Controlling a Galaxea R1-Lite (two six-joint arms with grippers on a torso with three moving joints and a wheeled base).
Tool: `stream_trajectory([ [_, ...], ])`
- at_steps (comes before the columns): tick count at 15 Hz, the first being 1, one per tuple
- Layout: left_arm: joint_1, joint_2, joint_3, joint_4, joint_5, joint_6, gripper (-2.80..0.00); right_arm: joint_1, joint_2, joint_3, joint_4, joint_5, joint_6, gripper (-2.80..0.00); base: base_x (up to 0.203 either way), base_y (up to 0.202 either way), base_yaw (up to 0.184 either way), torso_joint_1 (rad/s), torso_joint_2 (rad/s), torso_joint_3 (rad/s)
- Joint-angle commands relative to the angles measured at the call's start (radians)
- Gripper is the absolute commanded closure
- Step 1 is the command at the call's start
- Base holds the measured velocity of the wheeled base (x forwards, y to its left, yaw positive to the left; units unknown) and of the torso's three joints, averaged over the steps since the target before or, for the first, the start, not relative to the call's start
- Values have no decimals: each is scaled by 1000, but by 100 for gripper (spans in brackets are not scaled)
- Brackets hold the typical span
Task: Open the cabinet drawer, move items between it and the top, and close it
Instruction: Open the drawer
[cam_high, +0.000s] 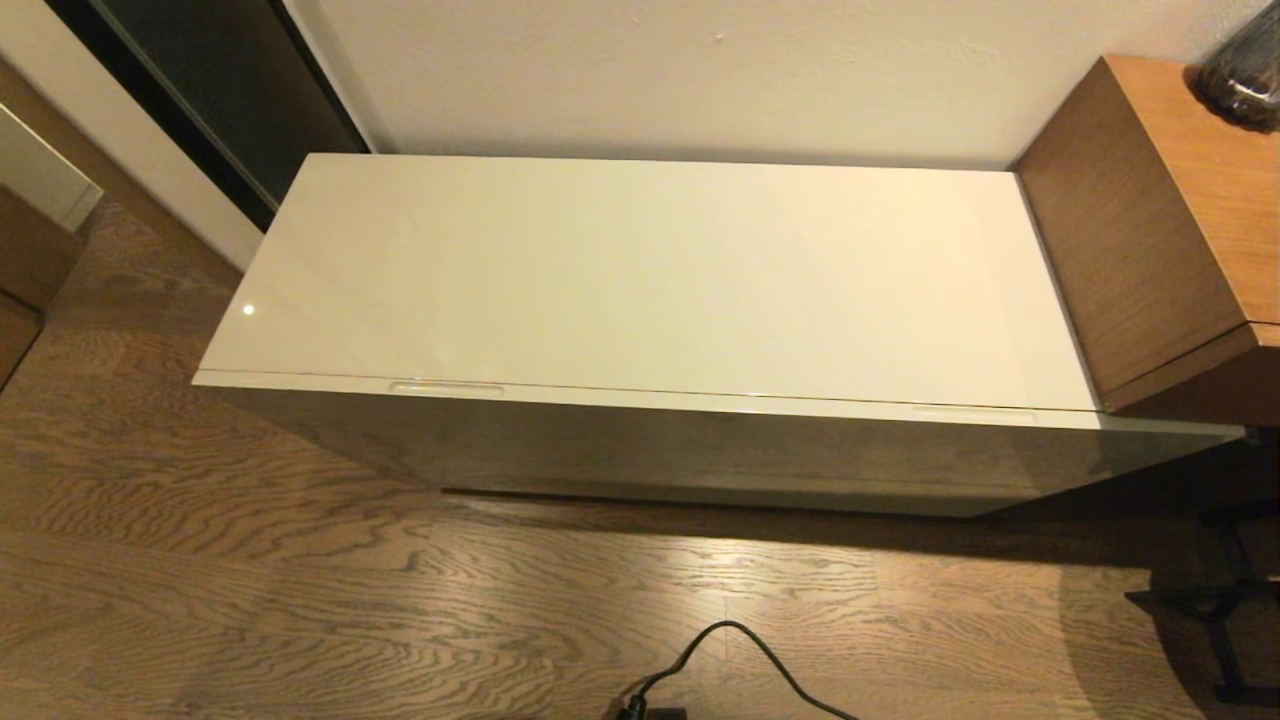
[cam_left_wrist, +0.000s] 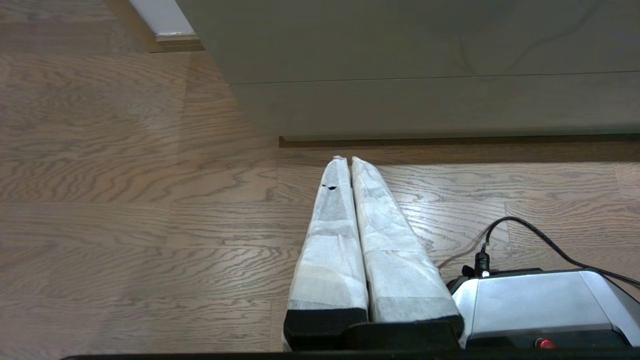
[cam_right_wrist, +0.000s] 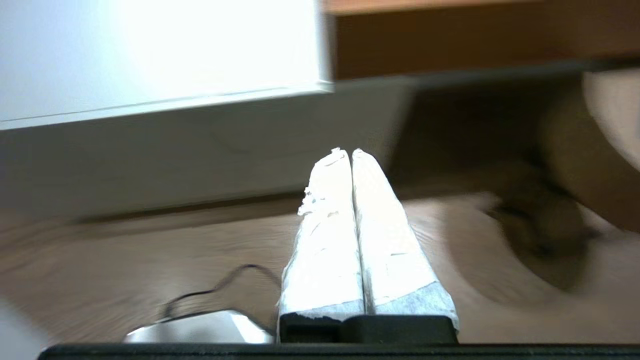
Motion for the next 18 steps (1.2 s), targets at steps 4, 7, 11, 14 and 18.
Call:
stream_trajectory([
  [4,0,0,0,0,0,0,0,0,-1,226,-202,108,-6,0,0,0,0,0,0,0],
  [7,0,0,0,0,0,0,0,0,-1,404,-433,106,-9,0,0,0,0,0,0,0],
  [11,0,0,0,0,0,0,0,0,-1,478,-507,106,-5,0,0,0,0,0,0,0],
  [14,0,0,0,0,0,0,0,0,-1,521,-513,103,-6,0,0,0,0,0,0,0],
  [18,0,0,0,0,0,0,0,0,-1,642,-689,102,-12,0,0,0,0,0,0,0],
])
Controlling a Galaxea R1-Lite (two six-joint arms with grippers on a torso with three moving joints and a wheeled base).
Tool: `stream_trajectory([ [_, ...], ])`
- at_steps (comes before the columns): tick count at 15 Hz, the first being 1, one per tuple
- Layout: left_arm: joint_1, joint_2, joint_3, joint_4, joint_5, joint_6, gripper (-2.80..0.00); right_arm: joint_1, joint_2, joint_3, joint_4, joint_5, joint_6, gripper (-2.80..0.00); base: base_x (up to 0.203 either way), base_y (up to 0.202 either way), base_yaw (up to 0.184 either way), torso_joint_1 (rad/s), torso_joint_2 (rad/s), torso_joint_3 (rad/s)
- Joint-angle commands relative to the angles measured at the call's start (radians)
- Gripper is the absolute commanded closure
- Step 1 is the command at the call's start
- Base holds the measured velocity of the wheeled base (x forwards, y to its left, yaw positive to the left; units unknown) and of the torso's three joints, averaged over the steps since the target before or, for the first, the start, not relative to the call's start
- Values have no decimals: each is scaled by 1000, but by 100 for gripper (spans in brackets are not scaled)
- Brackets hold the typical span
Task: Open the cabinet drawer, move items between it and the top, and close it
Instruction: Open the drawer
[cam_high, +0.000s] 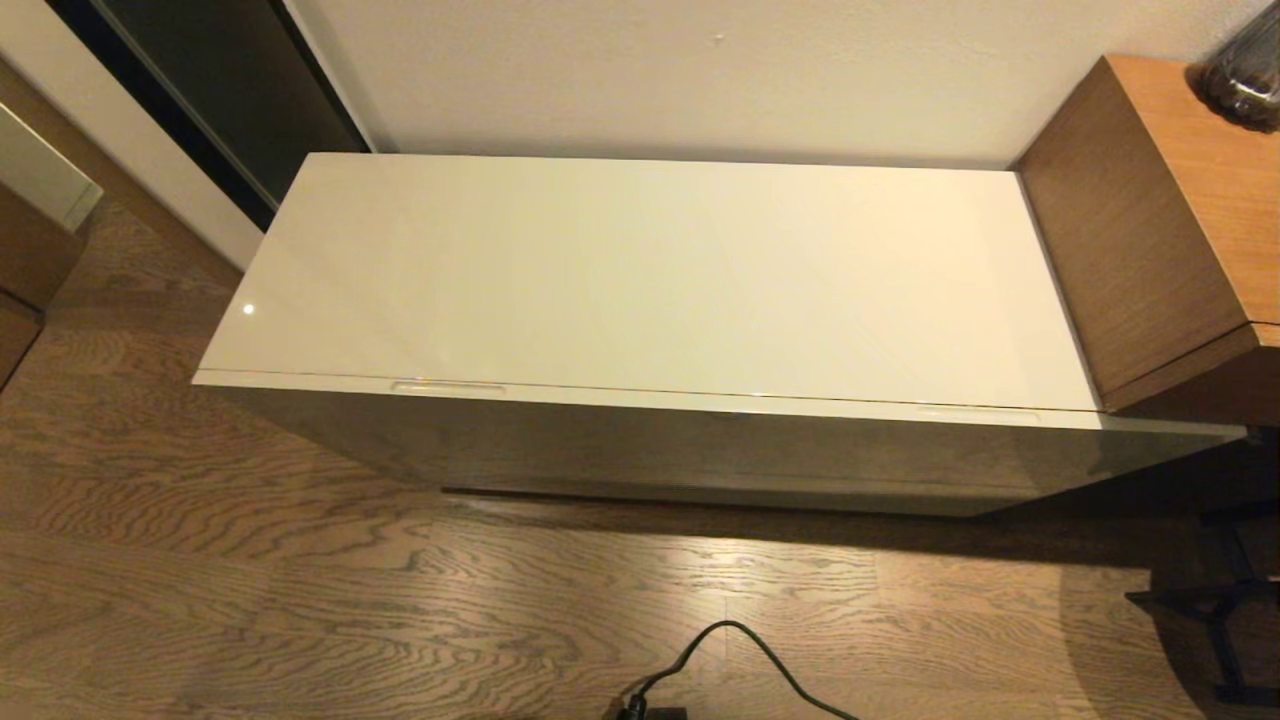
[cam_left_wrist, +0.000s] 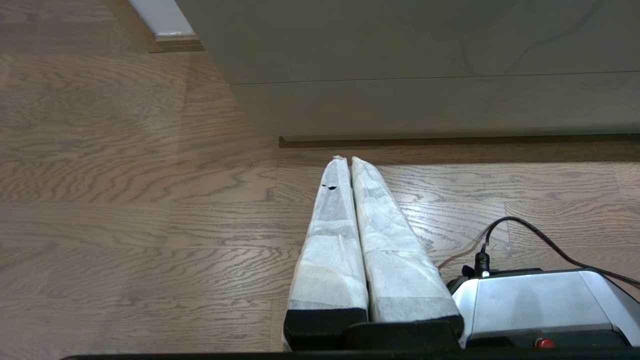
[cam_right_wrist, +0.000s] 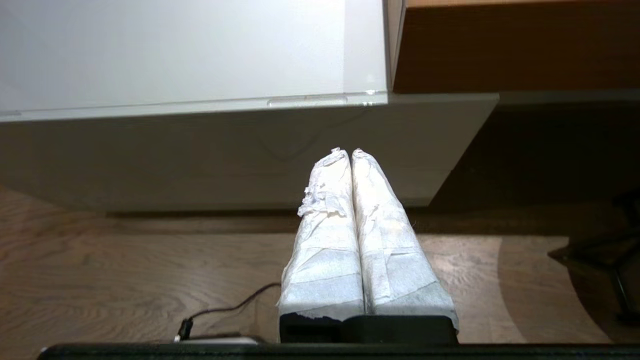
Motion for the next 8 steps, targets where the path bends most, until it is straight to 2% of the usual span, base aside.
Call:
stream_trajectory([
  [1,0,0,0,0,0,0,0,0,2,89,-121,5,-6,0,0,0,0,0,0,0],
  [5,0,0,0,0,0,0,0,0,2,381,-541,30,-70,0,0,0,0,0,0,0],
  [7,0,0,0,0,0,0,0,0,2,476,-670,41,-92,0,0,0,0,0,0,0],
  [8,0,0,0,0,0,0,0,0,2,493,-686,43,-97,0,0,0,0,0,0,0],
])
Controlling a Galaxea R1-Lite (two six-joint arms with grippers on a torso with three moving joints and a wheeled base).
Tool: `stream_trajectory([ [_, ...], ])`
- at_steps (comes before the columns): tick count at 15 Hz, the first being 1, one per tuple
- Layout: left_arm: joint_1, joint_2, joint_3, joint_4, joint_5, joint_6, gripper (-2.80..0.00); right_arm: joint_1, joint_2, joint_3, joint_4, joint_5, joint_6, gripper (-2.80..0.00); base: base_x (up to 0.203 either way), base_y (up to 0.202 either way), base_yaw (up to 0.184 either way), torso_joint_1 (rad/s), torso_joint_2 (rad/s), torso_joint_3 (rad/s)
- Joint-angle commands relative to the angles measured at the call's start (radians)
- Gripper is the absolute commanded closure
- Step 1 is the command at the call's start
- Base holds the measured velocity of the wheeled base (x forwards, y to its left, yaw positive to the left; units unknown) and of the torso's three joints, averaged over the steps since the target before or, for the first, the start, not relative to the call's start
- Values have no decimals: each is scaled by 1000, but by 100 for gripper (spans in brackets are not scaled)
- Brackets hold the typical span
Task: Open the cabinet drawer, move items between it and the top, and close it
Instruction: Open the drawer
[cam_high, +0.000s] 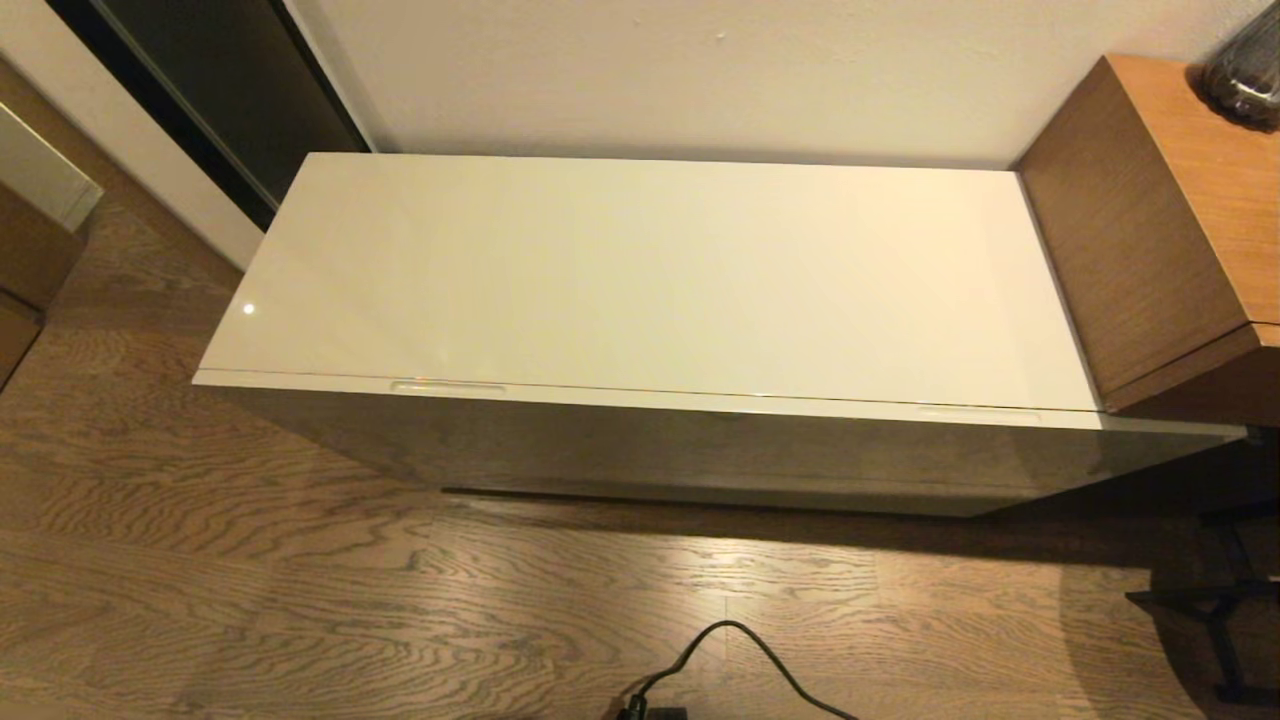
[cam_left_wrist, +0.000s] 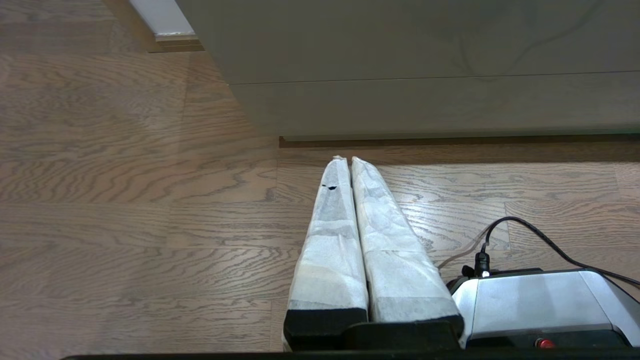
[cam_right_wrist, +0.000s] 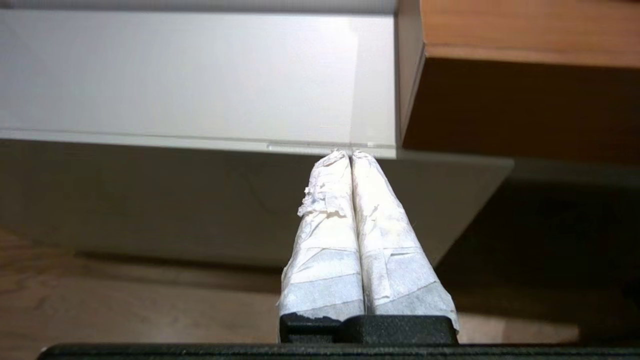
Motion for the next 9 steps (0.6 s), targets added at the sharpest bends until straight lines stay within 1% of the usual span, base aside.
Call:
stream_trajectory([
  [1,0,0,0,0,0,0,0,0,2,67,-20,-1,-7,0,0,0,0,0,0,0],
  [4,0,0,0,0,0,0,0,0,2,67,56,-11,-10,0,0,0,0,0,0,0],
  [7,0,0,0,0,0,0,0,0,2,69,158,-19,26,0,0,0,0,0,0,0],
  [8,0,0,0,0,0,0,0,0,2,69,175,-18,28,0,0,0,0,0,0,0],
  [9,0,0,0,0,0,0,0,0,2,69,227,-17,28,0,0,0,0,0,0,0],
])
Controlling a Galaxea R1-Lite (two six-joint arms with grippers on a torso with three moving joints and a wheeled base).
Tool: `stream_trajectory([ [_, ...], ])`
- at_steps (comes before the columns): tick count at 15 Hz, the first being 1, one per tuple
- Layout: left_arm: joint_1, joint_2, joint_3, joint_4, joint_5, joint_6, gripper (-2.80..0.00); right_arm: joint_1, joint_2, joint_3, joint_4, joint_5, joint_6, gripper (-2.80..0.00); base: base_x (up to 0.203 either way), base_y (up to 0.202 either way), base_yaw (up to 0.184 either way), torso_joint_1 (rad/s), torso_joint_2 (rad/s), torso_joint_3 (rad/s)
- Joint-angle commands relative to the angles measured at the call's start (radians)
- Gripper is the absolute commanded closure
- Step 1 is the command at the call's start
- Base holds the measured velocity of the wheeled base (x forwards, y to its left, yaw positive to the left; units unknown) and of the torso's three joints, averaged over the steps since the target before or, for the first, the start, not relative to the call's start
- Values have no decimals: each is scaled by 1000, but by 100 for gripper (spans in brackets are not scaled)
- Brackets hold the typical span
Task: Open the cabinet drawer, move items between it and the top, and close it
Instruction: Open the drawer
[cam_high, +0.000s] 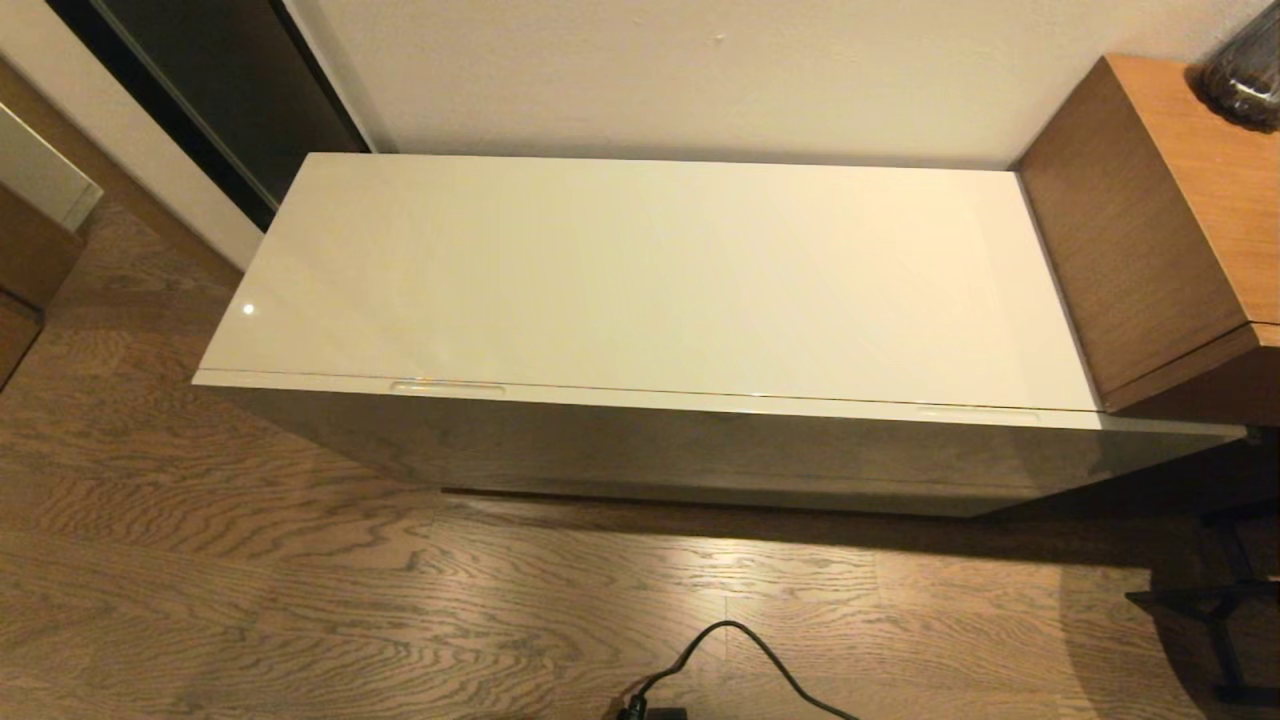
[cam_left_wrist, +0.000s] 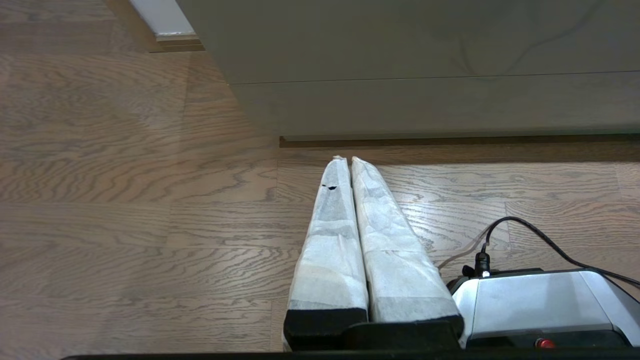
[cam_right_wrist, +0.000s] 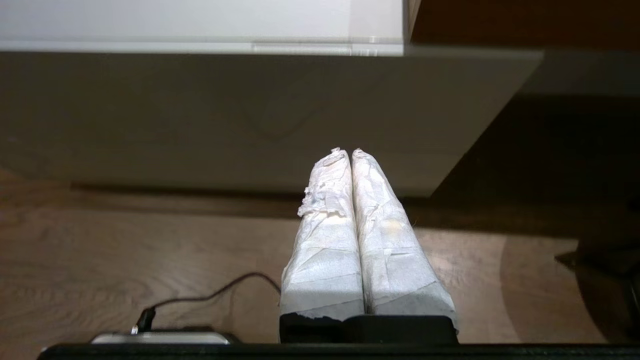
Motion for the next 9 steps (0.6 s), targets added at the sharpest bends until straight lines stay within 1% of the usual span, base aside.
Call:
stream_trajectory([
  [1,0,0,0,0,0,0,0,0,2,0,69,0,0,0,0,0,0,0,0,0],
  [5,0,0,0,0,0,0,0,0,2,2,68,3,-8,0,0,0,0,0,0,0],
  [7,0,0,0,0,0,0,0,0,3,0,97,10,-52,0,0,0,0,0,0,0],
  [9,0,0,0,0,0,0,0,0,3,0,95,12,-56,0,0,0,0,0,0,0],
])
